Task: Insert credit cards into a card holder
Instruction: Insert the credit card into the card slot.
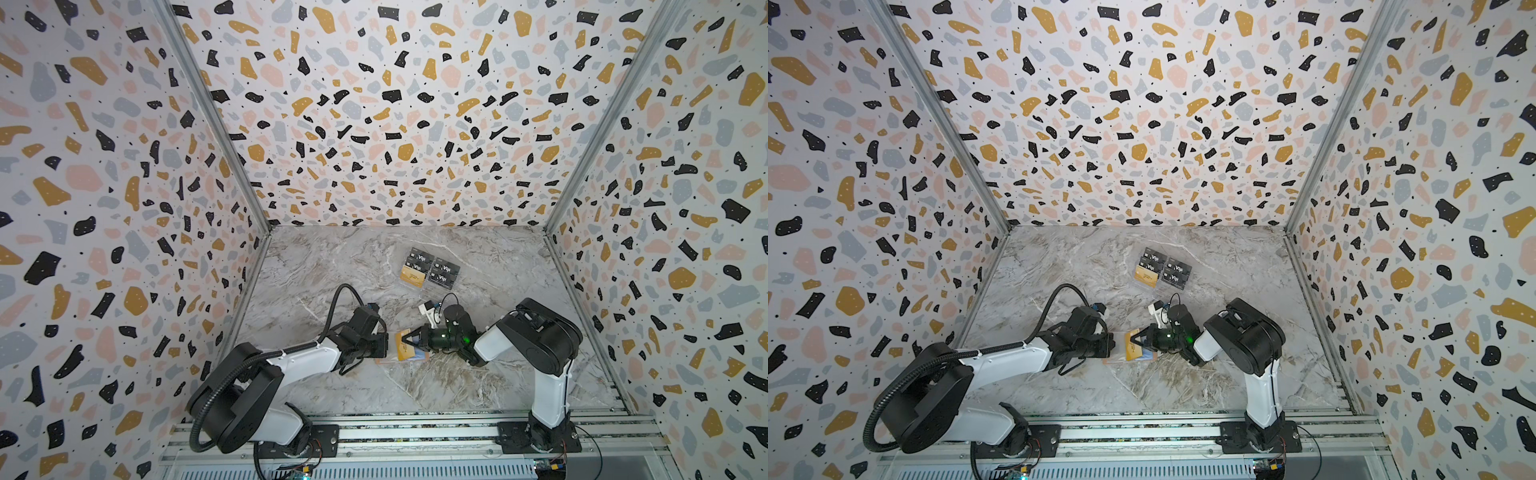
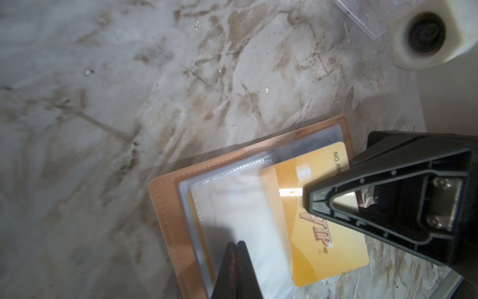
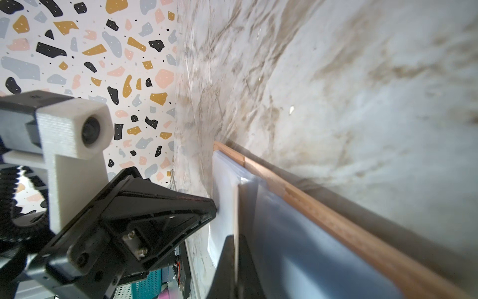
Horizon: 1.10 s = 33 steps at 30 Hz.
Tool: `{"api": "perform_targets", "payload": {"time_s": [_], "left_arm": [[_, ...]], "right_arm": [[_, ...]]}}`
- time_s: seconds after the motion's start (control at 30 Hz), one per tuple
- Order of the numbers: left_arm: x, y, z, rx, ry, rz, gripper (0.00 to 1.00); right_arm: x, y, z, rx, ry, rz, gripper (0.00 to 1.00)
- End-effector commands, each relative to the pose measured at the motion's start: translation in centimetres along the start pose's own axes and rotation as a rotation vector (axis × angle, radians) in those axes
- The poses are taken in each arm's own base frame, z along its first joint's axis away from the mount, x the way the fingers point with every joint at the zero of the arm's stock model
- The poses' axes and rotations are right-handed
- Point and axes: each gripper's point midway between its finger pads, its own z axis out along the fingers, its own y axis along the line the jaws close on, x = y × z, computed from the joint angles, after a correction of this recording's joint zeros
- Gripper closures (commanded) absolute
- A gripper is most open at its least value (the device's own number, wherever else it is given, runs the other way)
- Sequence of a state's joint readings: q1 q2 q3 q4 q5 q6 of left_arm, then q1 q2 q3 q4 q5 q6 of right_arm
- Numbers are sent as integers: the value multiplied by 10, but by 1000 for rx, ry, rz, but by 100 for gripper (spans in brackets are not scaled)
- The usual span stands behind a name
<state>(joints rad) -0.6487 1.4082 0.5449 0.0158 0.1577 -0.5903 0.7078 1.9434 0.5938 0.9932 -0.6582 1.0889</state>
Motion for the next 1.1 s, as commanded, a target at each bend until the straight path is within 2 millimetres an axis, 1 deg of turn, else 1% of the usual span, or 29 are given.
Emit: {"api": "perform_targets", "payload": {"time_s": [0.0, 0.33, 0.63, 1.07], "left_arm": [[10, 5, 0, -11, 24, 7, 100], [10, 5, 0, -10, 22, 4, 100], [11, 6, -1, -17, 25, 11, 100], [10, 5, -1, -13, 25, 12, 100]], "right_arm": [[-1, 7, 1, -26, -17, -14, 100], [2, 9, 3, -55, -30, 23, 100], [1, 3, 1, -15, -45, 3, 100], [-4, 12, -5, -55, -97, -42, 100]]}}
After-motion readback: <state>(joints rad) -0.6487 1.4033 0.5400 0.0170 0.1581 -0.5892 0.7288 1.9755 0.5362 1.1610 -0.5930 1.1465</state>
